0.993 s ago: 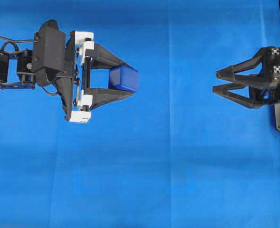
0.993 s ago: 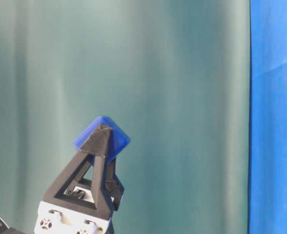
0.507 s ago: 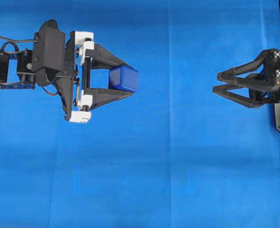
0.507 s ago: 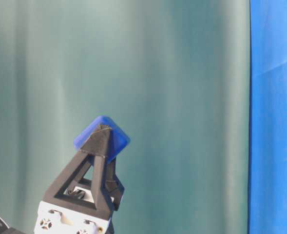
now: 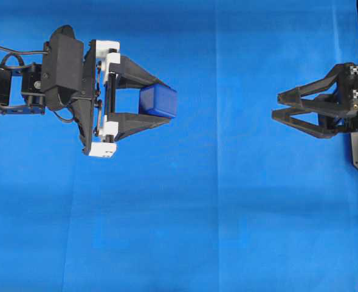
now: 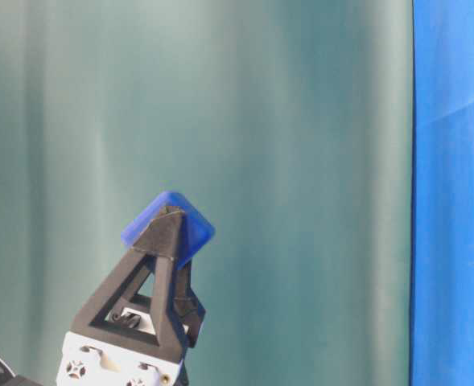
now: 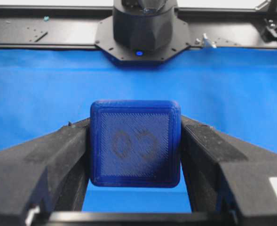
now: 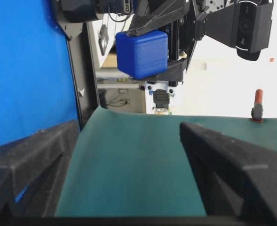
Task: Handover the blue block to the right arm after grasping it with the left arm, then place it in the designated position.
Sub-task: 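Hold the cube with the left gripper while the right gripper opens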
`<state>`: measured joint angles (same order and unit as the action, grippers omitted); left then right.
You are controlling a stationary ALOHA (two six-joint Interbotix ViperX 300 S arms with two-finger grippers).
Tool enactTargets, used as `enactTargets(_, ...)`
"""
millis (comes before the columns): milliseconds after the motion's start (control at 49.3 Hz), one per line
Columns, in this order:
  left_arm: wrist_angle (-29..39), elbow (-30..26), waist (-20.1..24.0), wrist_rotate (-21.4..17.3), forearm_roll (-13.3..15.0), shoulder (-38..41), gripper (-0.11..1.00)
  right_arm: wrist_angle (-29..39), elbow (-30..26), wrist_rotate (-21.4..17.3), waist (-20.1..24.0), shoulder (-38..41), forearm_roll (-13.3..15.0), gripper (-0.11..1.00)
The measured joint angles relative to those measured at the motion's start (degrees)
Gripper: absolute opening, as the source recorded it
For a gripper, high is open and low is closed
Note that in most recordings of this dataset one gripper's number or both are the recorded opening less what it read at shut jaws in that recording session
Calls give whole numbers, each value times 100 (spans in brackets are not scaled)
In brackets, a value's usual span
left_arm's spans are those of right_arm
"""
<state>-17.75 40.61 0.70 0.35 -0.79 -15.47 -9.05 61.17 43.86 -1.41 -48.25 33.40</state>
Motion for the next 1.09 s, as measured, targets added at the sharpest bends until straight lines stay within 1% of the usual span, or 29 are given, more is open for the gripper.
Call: enactTargets(1094,9,0,-9,0,0,-9,48,0,-9,-26,0,97,-9,95)
